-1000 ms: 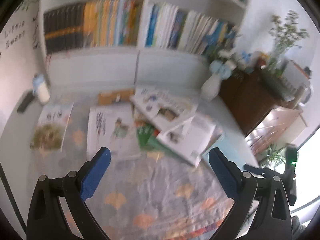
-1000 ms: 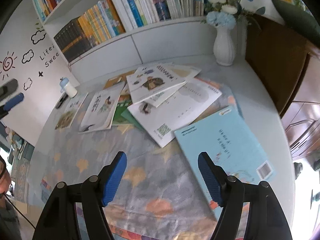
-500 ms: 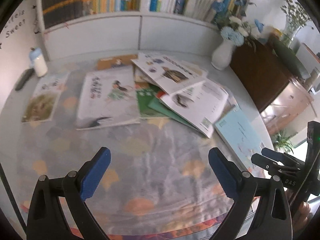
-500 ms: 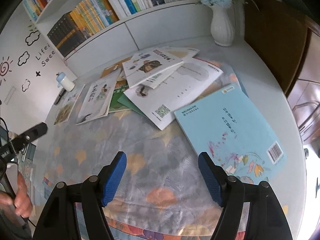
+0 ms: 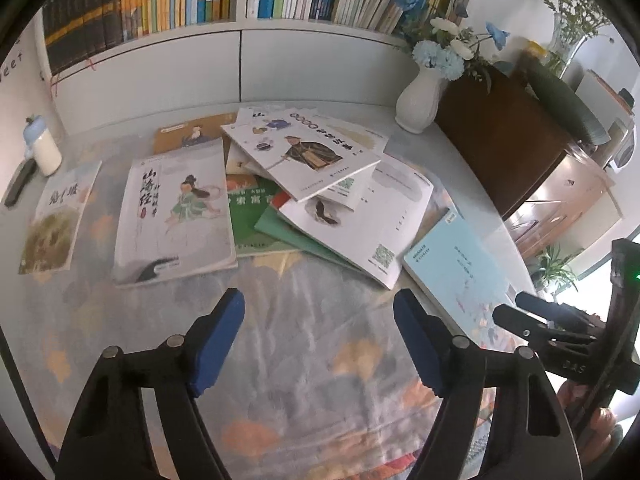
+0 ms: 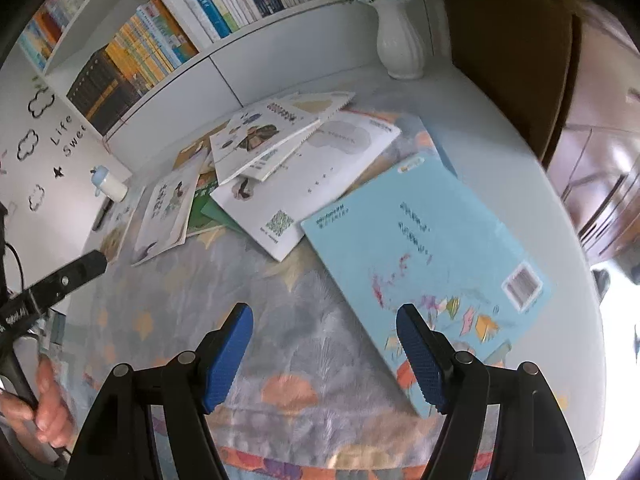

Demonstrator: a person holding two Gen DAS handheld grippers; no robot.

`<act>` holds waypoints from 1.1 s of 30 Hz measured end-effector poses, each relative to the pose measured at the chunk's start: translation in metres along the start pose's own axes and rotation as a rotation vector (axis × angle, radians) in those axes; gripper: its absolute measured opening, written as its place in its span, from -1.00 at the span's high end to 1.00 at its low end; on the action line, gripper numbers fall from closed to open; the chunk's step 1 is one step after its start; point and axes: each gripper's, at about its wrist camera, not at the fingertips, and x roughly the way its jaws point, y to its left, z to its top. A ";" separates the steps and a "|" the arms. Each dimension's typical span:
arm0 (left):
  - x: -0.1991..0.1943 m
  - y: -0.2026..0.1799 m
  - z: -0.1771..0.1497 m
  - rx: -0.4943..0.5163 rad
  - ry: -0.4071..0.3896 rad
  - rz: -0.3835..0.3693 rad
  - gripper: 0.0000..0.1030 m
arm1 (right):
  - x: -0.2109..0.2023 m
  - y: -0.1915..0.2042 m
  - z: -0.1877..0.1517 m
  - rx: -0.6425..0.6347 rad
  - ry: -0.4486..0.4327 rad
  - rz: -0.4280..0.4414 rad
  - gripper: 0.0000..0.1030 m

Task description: Organize books

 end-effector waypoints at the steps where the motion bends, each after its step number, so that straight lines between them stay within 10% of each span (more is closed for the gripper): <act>1: 0.003 0.002 0.004 -0.003 0.000 -0.002 -0.45 | 0.000 0.004 0.004 -0.011 -0.010 0.004 -0.40; 12: 0.081 0.055 0.080 -0.136 0.000 -0.005 -0.22 | 0.064 0.022 0.093 -0.135 -0.132 0.008 -0.30; 33: 0.202 0.077 0.119 -0.246 0.130 -0.040 -0.08 | 0.231 0.042 0.228 -0.215 -0.006 -0.005 0.05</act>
